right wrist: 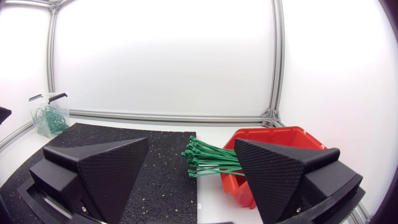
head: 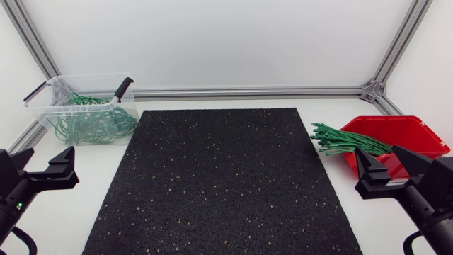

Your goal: Take a green cable tie from the red box, thread the tail through the head to close it, then place it in the transparent bin on the left.

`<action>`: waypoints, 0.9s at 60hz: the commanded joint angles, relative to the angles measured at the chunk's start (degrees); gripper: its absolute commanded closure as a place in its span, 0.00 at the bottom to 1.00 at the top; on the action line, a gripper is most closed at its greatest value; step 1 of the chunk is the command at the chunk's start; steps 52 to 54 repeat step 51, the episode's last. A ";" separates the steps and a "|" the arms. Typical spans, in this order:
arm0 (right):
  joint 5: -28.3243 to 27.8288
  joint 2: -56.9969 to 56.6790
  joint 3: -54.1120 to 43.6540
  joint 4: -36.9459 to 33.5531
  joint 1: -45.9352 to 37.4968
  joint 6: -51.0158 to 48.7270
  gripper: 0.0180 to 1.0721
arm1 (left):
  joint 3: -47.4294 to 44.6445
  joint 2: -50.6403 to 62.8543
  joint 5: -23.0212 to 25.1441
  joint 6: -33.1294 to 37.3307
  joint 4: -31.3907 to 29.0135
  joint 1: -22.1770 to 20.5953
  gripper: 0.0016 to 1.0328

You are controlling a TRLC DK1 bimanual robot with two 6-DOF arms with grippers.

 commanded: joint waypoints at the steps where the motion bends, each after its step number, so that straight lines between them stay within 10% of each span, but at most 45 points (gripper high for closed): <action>1: -0.49 -2.71 -3.13 1.68 -1.01 -0.15 0.05 | -2.73 -2.71 0.49 -1.67 0.64 -1.02 0.03; 54: -1.28 -8.51 -8.03 3.57 -2.68 0.10 0.05 | -13.69 -20.53 1.80 -4.03 -0.08 -6.94 0.03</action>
